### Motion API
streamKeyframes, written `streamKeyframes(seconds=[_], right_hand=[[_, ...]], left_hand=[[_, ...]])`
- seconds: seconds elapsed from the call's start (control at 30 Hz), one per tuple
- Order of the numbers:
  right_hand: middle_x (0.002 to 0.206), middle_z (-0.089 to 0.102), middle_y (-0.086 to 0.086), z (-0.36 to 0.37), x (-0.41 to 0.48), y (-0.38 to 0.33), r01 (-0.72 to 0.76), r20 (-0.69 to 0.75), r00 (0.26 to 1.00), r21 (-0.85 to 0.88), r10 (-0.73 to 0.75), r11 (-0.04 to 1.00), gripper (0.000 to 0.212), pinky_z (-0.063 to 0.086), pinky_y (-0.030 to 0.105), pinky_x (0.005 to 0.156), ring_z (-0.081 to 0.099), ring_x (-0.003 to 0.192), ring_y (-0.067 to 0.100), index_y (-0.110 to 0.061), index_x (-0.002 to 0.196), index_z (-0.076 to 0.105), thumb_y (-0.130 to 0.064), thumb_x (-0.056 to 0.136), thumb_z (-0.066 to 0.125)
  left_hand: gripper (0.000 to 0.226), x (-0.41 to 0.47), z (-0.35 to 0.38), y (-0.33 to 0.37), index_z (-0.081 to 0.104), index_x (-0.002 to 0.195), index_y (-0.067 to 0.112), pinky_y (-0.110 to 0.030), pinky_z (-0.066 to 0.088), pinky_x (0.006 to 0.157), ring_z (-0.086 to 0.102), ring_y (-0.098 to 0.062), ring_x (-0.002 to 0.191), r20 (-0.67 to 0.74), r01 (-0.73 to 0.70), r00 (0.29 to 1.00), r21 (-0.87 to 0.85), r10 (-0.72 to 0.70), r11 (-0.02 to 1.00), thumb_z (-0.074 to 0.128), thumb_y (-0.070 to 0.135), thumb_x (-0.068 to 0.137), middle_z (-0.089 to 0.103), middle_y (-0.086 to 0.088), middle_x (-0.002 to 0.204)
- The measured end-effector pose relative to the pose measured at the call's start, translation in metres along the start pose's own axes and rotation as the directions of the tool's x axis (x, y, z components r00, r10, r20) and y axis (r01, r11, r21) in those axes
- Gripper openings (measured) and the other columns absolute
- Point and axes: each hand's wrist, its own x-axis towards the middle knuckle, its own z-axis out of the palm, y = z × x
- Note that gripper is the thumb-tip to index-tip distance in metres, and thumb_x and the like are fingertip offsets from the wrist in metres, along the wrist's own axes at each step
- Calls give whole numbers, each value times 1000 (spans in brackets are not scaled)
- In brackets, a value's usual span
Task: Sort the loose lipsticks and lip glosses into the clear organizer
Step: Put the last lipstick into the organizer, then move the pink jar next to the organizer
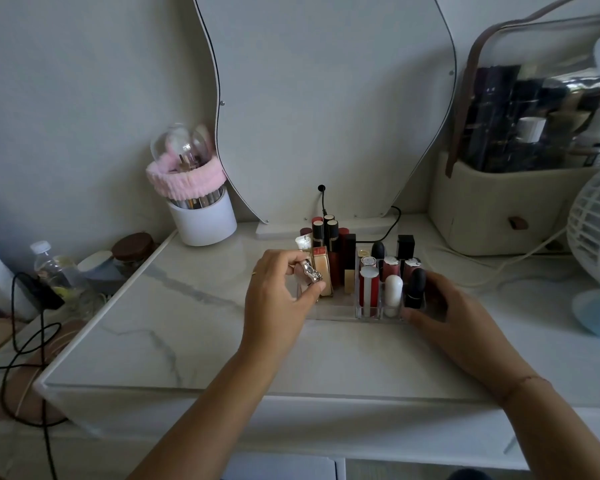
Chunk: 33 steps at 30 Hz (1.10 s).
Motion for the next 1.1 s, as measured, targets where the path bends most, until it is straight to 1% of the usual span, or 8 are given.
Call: streamKeyframes(seconds=[0.07, 0.2, 0.4, 0.6, 0.77, 0.9, 1.0, 1.1], right_hand=[[107, 57, -15, 0, 0, 0, -4, 1, 1000, 5, 4, 1000, 59, 39, 18, 76, 55, 99, 6, -29, 130, 46, -34, 76, 71], [109, 58, -14, 0, 0, 1, 0, 3, 1000, 3, 0, 1000, 60, 39, 16, 75, 55, 99, 6, -28, 130, 46, -35, 76, 71], [113, 61, -9, 0, 1, 2, -9, 4, 1000, 2, 9, 1000, 61, 41, 23, 80, 57, 102, 10, -26, 131, 46, -35, 76, 71], [106, 55, -16, 1, 1, 1, -5, -3, 1000, -33, 5, 999, 61, 37, 15, 72, 52, 97, 5, -30, 131, 44, -39, 76, 70], [107, 56, -15, 1, 1, 1, -6, -9, 1000, -29, 5, 1000, 62, 37, 19, 74, 53, 97, 6, -30, 131, 44, -38, 76, 71], [104, 54, -16, 1, 1, 1, 2, -16, 1000, -37, -3, 999, 61, 34, 11, 70, 52, 95, 4, -30, 131, 45, -37, 76, 71], [102, 54, -19, 1, 1, 1, 1, -19, 1000, -25, -1, 1000, 60, 33, 8, 69, 51, 93, 2, -31, 130, 46, -36, 76, 71], [102, 53, -19, 0, 0, 1, 2, -18, 1000, -28, -3, 1000, 60, 33, 8, 69, 51, 93, 2, -31, 130, 46, -36, 76, 71]], left_hand=[[41, -4, 3, 0, 61, 99, 16, -7, 38, 72, 53, -11, 84, -25, 11, 1000, 14, -10, 1000, 83, 17, 65, 57, 6, 95], [40, -11, 9, -1, 60, 96, 16, -7, 37, 65, 50, -10, 80, -19, 77, 997, 52, -76, 996, 84, 21, 64, 52, 9, 90], [42, -12, 16, 1, 59, 95, 14, -33, 47, 72, 54, -17, 85, 36, 82, 996, 129, -87, 988, 84, 28, 64, 59, 1, 93], [33, -14, 14, 1, 60, 86, 13, -32, 46, 72, 48, -14, 83, 33, 81, 996, 157, -87, 984, 82, 30, 67, 53, 3, 87], [25, -18, 10, 0, 62, 81, 18, -29, 43, 73, 48, -13, 85, 74, 108, 990, 149, -120, 983, 77, 36, 72, 51, 6, 87], [24, -13, -5, -5, 67, 87, 19, -30, 45, 73, 51, -13, 86, 74, 125, 988, 119, -134, 985, 66, 42, 79, 56, 6, 90], [19, -8, -27, -22, 69, 93, 17, -30, 43, 78, 55, -16, 92, 59, 208, 975, 115, -215, 971, 66, 33, 82, 62, 4, 95], [24, -9, -43, -39, 67, 105, 16, -32, 45, 86, 57, -17, 99, 184, 318, 924, 126, -337, 940, 66, 28, 84, 64, 2, 104]])
